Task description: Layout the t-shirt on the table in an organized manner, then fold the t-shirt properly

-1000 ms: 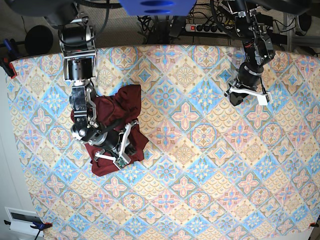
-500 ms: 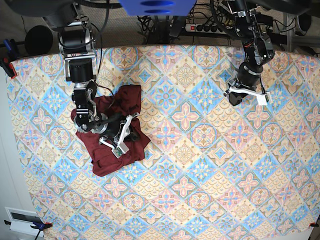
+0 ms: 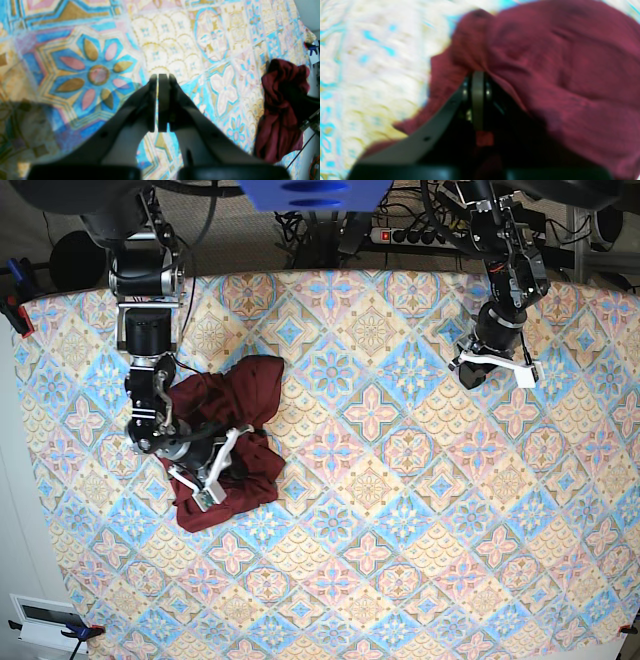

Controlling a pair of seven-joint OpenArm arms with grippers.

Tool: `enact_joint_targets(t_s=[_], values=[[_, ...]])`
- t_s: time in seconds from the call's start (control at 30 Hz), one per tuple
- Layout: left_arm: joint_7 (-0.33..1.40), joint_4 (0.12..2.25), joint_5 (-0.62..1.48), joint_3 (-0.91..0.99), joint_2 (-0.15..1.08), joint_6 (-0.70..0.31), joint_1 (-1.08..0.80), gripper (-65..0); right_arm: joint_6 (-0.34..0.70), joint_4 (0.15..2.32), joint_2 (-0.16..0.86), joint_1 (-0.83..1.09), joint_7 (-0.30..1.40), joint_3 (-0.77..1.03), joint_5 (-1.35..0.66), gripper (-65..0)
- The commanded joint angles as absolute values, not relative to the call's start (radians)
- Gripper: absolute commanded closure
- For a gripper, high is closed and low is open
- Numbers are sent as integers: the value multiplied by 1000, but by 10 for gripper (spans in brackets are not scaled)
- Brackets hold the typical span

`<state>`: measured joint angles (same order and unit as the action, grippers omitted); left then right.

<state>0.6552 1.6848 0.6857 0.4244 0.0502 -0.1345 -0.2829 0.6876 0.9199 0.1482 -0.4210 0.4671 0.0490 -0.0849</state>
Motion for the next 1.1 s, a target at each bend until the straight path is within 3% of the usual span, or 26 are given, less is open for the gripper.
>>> enact_joint_targets(t_s=[0.0,0.47,0.7,0.93,1.07], values=[[641,1701,699,426,56,-145,-277,-4,687,934,154,-452,453,58,-91,-1],[641,1701,699,426,56,-147,-291,-4,685,957,182,-495,452,124,2,-1],[641,1702,699,426,56,-147,-291,-4,687,1264,180,-409,522,113,-13,-1],[641,1702,697,426,58,-147,-288,-4,693,1561,116,-196,668,101,-16,-1],[641,1702,696,426,56,-147,-285,-4,693,1647,104,-79,668,24,-16,-1]])
